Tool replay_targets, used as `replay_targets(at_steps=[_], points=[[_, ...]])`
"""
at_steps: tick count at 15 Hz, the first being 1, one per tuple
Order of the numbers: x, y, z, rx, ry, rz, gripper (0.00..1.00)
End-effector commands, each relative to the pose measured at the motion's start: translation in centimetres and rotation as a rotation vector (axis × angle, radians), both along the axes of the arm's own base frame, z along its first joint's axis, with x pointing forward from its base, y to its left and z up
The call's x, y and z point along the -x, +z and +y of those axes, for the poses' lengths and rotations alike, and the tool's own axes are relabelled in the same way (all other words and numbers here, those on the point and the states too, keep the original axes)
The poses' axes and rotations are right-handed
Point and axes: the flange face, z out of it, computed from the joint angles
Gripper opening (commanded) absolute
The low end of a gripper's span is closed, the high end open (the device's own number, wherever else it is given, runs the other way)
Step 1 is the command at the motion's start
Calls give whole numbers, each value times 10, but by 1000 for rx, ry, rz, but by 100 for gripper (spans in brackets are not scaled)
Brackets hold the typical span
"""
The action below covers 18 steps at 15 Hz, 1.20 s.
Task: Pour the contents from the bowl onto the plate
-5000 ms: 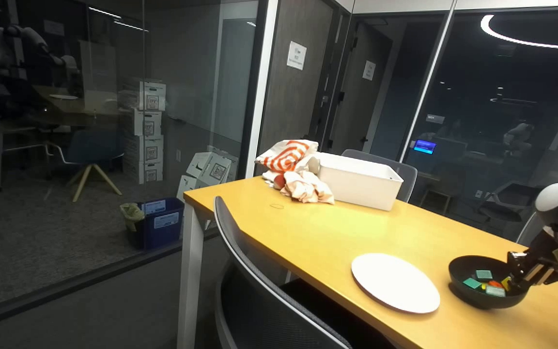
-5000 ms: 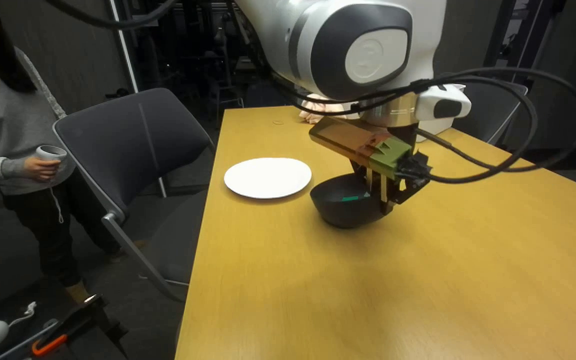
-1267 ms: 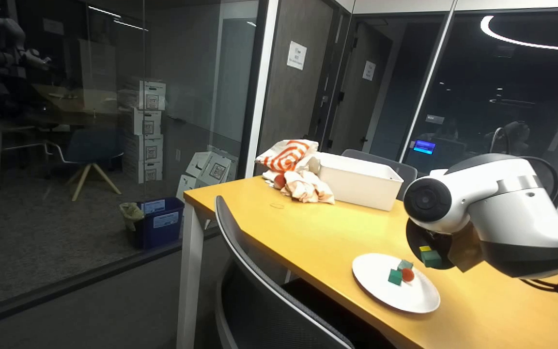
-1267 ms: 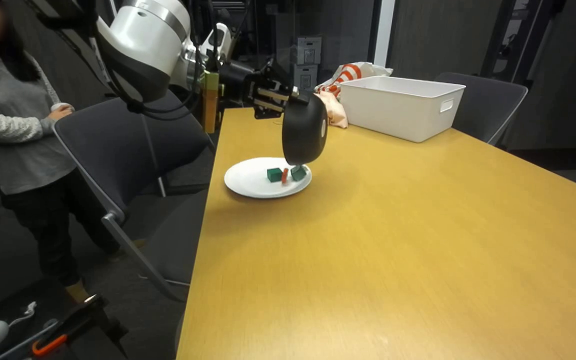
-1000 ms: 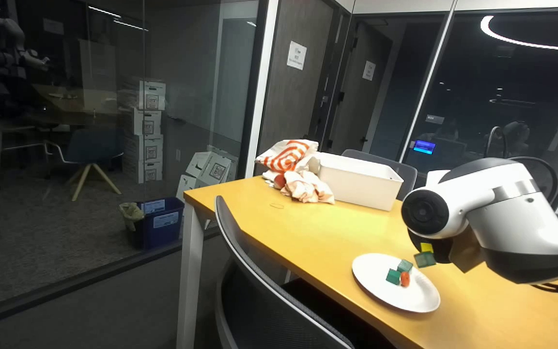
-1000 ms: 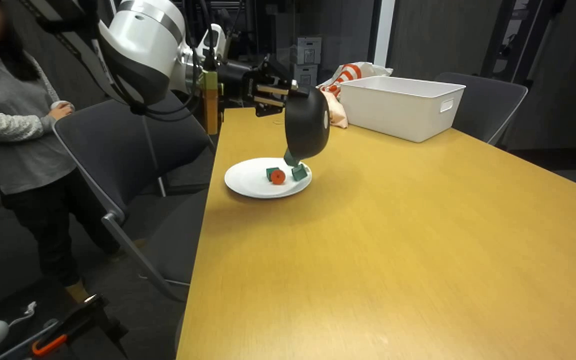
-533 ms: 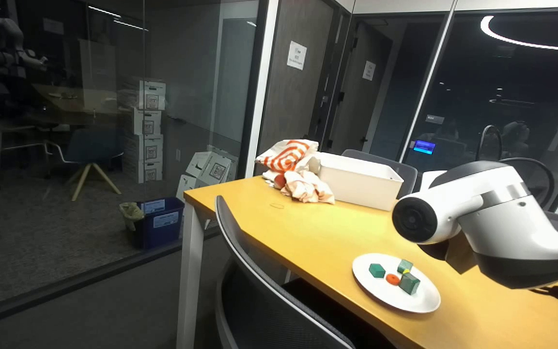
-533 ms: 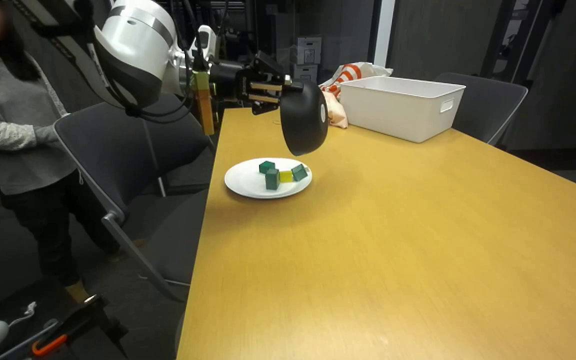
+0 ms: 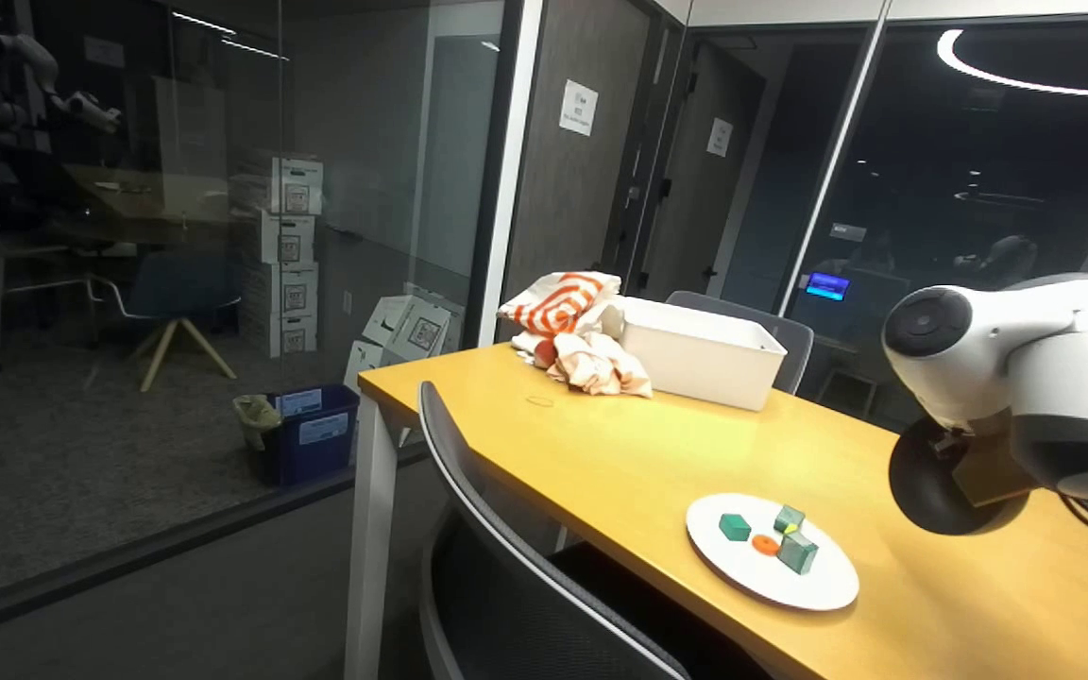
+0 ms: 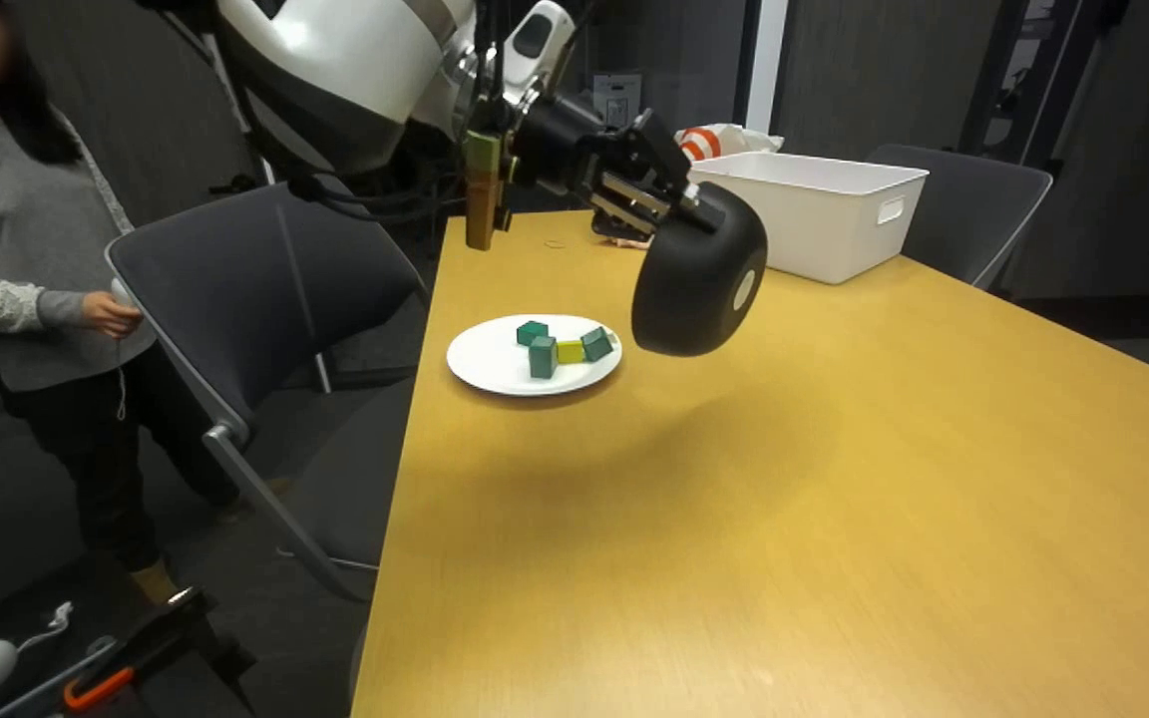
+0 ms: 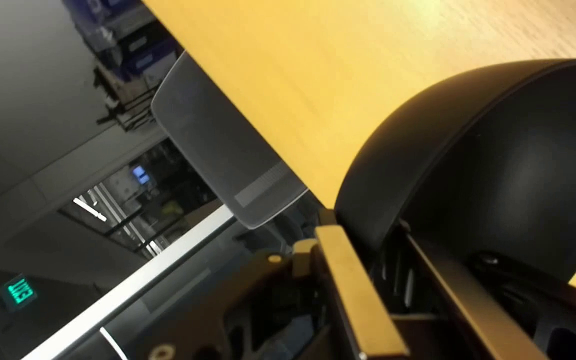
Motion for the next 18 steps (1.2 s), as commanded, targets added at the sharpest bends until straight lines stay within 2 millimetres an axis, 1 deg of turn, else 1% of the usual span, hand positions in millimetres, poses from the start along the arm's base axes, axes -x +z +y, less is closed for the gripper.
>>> replay_targets(at_steps=[1, 2, 5, 8, 9, 11, 13, 16, 17, 18], points=[[0, 10, -58, -197, -37, 18, 10], [0, 6, -72, -255, -36, 23, 12], [-1, -8, -102, -432, -30, 41, 11], [0, -29, -121, -605, -21, 67, 12], [0, -36, -123, -661, -18, 78, 12], [3, -57, -124, -769, -13, 108, 12], [2, -69, -123, -874, -3, 121, 12], [-8, -70, -117, -1036, 24, 146, 11], [-8, -70, -115, -1093, 38, 163, 12], [-10, -70, -116, -1152, 51, 179, 47]])
